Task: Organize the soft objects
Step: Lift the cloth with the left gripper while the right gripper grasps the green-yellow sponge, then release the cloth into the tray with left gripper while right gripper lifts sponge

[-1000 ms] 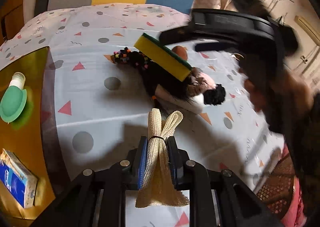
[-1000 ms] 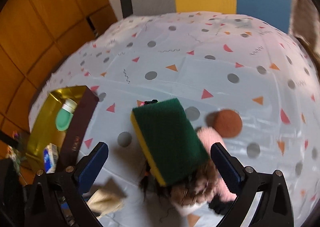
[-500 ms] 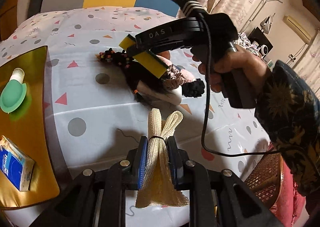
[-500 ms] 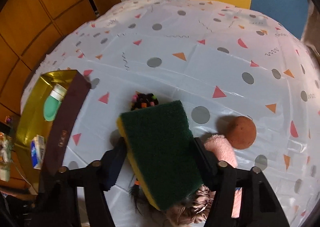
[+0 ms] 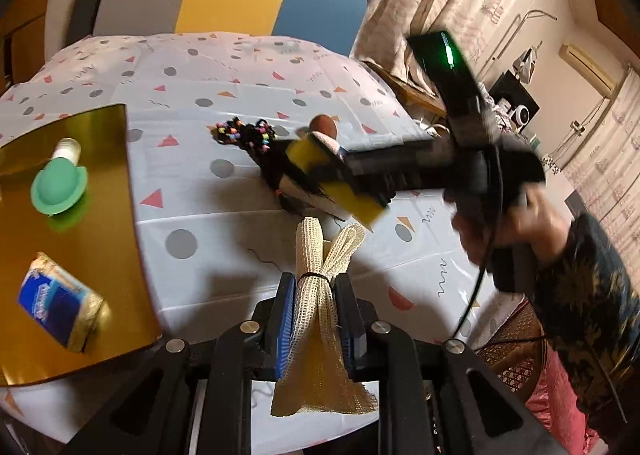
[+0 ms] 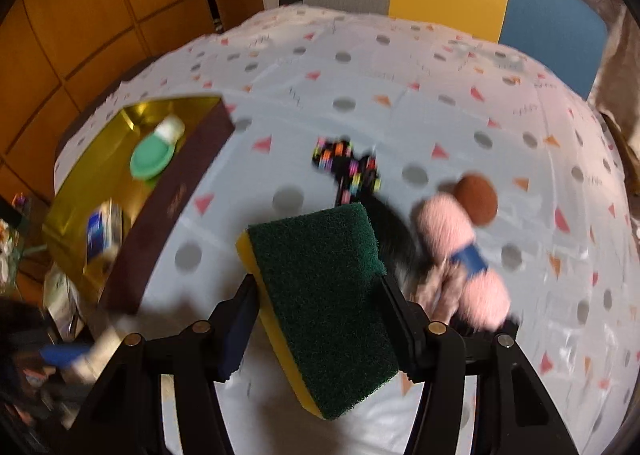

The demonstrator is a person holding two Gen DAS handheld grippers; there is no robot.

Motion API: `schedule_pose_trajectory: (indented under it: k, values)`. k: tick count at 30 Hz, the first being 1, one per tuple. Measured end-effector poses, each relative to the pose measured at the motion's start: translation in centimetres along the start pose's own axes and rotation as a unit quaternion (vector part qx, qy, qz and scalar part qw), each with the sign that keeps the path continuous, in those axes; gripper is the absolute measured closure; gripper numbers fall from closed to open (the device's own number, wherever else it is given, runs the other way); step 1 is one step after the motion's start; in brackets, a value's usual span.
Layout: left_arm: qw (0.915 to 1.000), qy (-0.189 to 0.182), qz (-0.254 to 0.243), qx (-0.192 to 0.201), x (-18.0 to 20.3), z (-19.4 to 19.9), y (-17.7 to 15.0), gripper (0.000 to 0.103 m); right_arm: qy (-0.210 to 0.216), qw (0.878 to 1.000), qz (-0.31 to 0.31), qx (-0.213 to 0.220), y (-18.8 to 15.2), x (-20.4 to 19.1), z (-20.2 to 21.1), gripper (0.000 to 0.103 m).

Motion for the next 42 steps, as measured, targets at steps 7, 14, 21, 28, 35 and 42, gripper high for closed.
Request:
schedule_pose_trajectory:
  k: [7,14,21,28,35,42]
  values:
    - [0.9993,0.016,0.015,0.03,-1.4,3.4,0.1,0.084,0.036,0.999,0.002,-0.036,-4.3,-2.0,-1.7,0.038]
    - [0.9963,0.038,0.049,0.061,-4.3,6.5,0.3,0.084,0.053,0.998,-0.018,-0.031,-4.8,-2.2,-2.7,0.015]
    - [0.9869,0.096,0.09,0.093,-10.6,10.5,1.2,0.084,0.071,0.996,-0.029,-0.052,-6.0,-2.7,-4.1,0.015]
    - [0.9719,0.182,0.114,0.096,-18.9,12.3,3.7,0.084,0.091,0.993,-0.063,-0.047,-5.6,-1.9,-4.1,0.012]
    - [0.9565,0.234,0.159,0.07,-27.0,11.7,5.4,0.083,0.111,0.99,-0.069,-0.045,-5.5,-2.3,-3.6,0.011]
    - [0.9405,0.278,0.185,0.065,-29.8,12.1,5.9,0.064,0.147,0.984,-0.09,-0.049,-5.3,-2.4,-3.5,0.003]
Point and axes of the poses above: each gripper's, at about its wrist camera, not at the fingertips, and z roughly against the way its jaws point, x to its right, y to its top, the point moved 7 cm from there along -z, roughly the way its jaws point, and after that the axes turned 13 degrees about -y, right-handed, at the moved point
